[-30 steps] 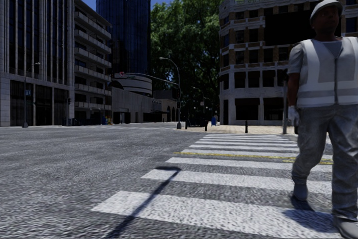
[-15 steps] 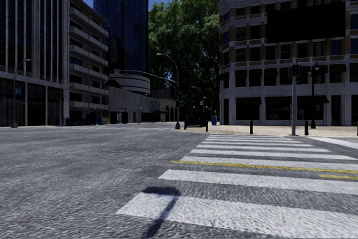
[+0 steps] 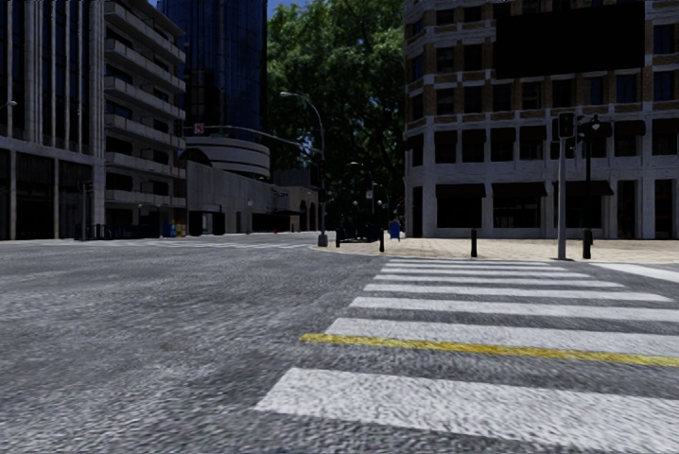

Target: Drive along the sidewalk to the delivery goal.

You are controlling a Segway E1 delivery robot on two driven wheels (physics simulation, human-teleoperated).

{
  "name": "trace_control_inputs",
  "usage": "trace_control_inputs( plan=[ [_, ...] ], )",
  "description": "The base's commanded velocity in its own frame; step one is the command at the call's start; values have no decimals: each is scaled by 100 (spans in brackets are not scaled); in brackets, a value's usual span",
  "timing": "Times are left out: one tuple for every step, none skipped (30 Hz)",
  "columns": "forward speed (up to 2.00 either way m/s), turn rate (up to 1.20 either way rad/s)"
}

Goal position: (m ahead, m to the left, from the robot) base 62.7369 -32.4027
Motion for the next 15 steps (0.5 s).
trace_control_inputs(
  plan=[
    [200,-24],
    [200,-24],
    [200,-24],
    [200,-24],
    [200,-26],
    [200,-26],
    [200,-33],
    [200,-38],
    [200,-40],
    [200,-40],
    [200,-40],
    [200,-40],
    [200,-40],
    [200,-40],
    [200,-40]
  ],
)
